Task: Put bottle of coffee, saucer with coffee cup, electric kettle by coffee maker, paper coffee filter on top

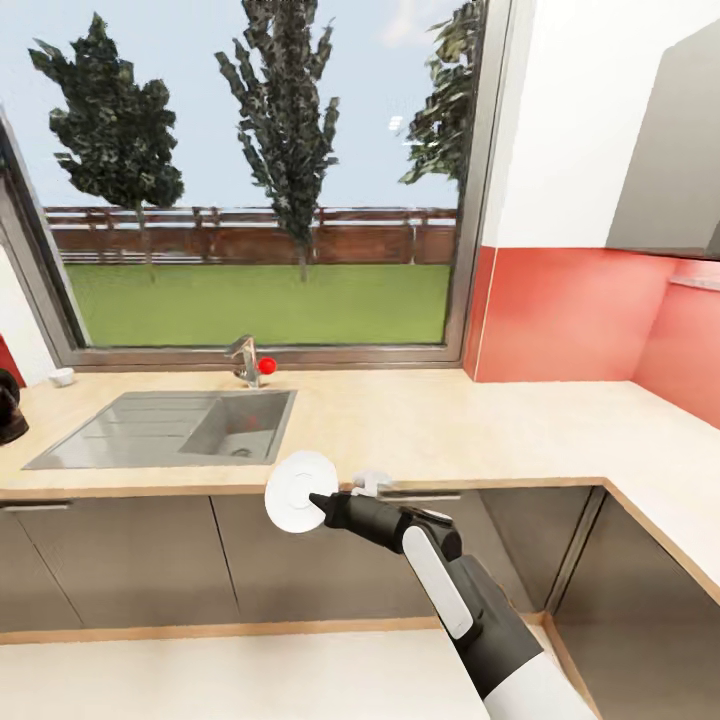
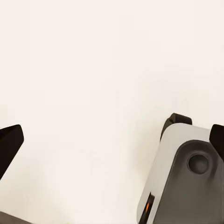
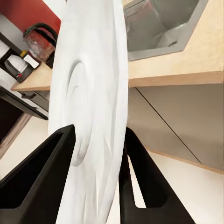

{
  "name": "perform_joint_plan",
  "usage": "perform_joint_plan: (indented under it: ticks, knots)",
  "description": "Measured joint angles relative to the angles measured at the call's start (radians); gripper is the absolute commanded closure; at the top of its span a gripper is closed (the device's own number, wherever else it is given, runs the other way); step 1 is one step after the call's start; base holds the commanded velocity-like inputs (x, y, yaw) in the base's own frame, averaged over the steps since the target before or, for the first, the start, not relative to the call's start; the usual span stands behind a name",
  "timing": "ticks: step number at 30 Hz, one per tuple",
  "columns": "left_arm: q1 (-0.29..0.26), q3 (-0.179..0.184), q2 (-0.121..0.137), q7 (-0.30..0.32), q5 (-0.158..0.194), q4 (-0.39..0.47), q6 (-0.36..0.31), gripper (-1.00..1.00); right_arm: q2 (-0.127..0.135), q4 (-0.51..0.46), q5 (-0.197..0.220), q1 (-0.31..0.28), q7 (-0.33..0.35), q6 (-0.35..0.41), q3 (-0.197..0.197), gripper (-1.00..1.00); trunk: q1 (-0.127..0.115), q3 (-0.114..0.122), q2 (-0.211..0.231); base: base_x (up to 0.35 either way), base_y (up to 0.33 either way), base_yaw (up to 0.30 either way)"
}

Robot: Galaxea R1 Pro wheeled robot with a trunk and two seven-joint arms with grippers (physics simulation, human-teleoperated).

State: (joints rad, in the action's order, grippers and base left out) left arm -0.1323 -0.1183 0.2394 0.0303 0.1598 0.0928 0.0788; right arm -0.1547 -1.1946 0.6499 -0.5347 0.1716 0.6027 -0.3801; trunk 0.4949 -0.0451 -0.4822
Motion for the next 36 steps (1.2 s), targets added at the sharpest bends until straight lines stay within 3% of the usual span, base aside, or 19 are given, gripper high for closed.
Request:
perform_joint_plan:
  ticks: [13, 36]
  knots:
    - [0.0, 0.0, 0.0, -0.001, 0.001, -0.011, 0.005, -1.0, 0.0, 0.001, 0.0, 0.0, 0.0, 0.0, 0.0, 1.0, 0.0, 0.015, 0.0, 0.236, 0.217, 0.202]
    - [0.0, 0.001, -0.001, 0.0, 0.001, -0.013, 0.007, -1.0, 0.0, 0.002, 0.0, -0.001, 0.0, 0.0, 0.0, 1.0, 0.001, 0.04, -0.001, 0.004, 0.004, 0.204]
